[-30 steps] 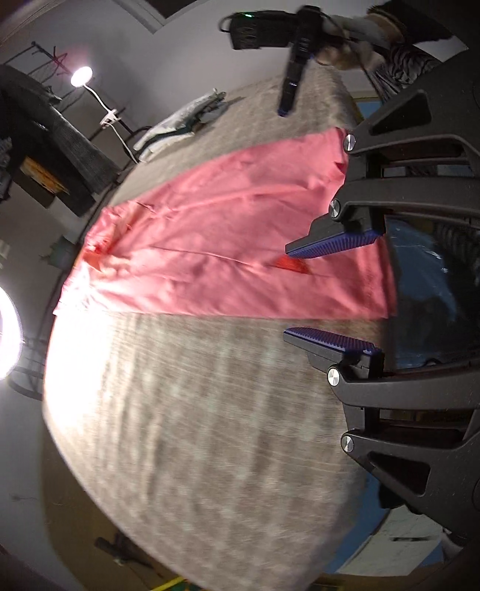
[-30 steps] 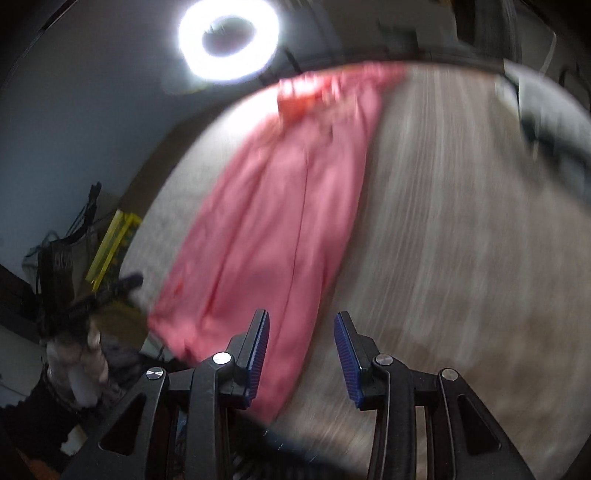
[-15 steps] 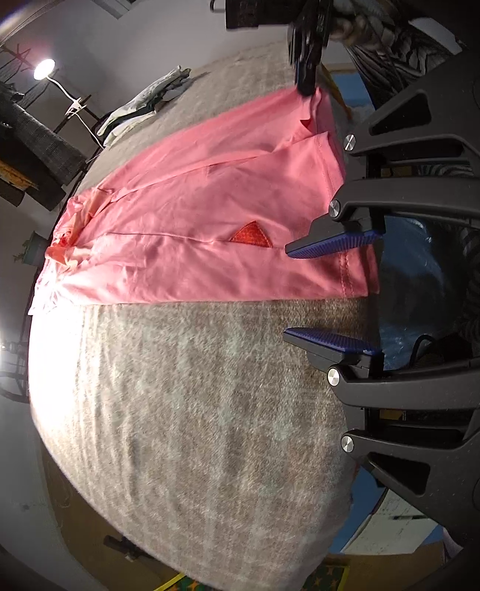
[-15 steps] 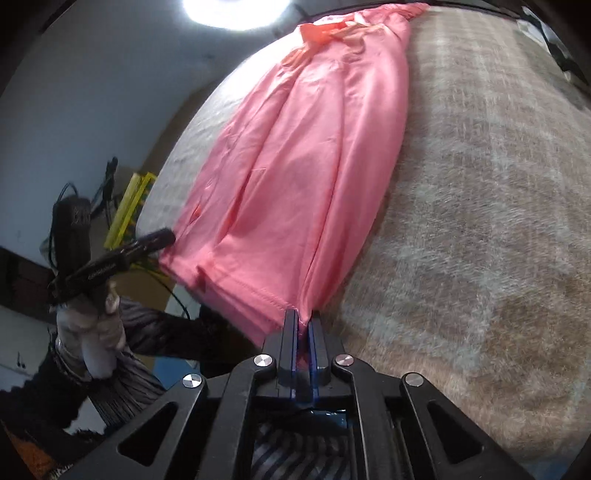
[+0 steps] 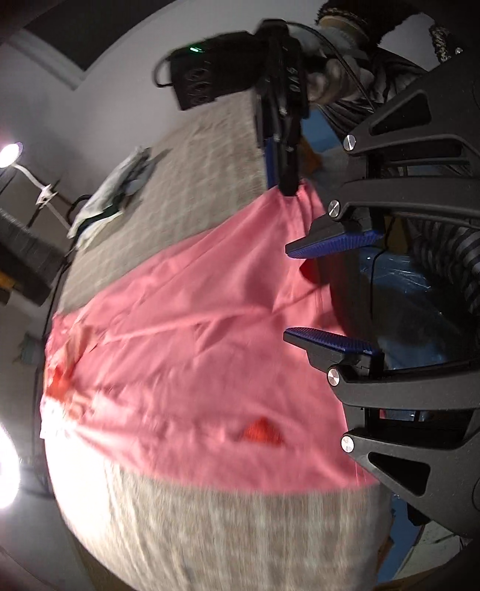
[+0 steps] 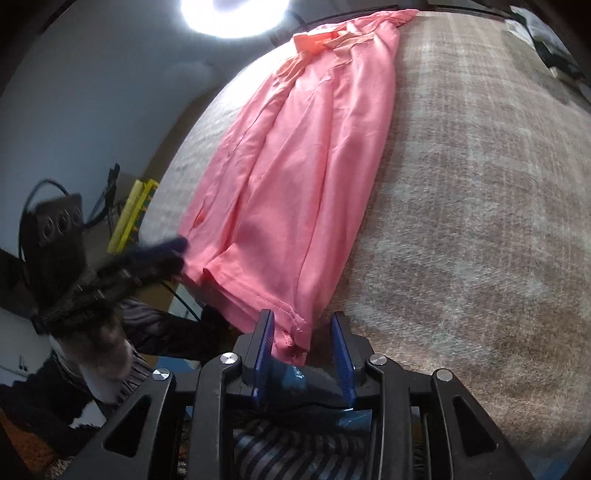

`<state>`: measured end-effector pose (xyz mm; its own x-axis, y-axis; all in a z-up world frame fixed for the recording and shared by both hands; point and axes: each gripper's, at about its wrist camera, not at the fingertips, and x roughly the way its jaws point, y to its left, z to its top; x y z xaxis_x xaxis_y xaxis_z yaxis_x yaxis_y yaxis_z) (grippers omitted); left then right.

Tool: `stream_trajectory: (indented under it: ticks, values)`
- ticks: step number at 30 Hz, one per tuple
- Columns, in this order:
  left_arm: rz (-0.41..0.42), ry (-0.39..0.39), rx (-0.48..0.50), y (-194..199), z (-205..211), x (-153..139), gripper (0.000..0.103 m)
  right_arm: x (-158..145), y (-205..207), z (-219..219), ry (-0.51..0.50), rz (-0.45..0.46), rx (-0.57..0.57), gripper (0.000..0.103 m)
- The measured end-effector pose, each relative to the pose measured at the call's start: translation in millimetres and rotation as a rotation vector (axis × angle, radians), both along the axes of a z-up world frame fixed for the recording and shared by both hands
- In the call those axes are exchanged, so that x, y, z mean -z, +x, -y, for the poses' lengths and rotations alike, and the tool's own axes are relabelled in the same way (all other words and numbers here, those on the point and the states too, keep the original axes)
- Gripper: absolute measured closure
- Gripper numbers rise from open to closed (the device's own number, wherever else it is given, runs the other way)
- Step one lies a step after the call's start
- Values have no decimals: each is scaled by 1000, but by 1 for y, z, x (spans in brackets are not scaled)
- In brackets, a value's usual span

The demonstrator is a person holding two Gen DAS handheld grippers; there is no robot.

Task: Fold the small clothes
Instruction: 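Grasp the shirt hem with the left tool and straighten the folded strip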

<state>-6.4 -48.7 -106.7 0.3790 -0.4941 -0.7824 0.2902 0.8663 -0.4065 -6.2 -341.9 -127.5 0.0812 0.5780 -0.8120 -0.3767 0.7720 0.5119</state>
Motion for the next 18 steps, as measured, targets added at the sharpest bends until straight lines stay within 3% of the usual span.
stream_trajectory:
  ticks: [4, 9, 12, 14, 15, 18]
  values:
    - [1, 34, 17, -1, 15, 4, 64, 5, 3, 12, 33, -24, 37, 65]
    - [122, 157, 19, -18, 30, -10, 64, 9, 5, 16, 76, -52, 60, 65]
    - [179, 216, 77, -23, 44, -11, 64, 10, 6, 17, 84, -56, 63, 65]
    - [163, 231, 96, -21, 50, -3, 85, 10, 7, 15, 86, -54, 62, 65]
    - [155, 255, 100, -18, 52, 4, 101, 10, 8, 14, 85, -53, 62, 65]
    - [139, 231, 89, -13, 48, 13, 103, 10, 9, 14, 82, -48, 60, 65]
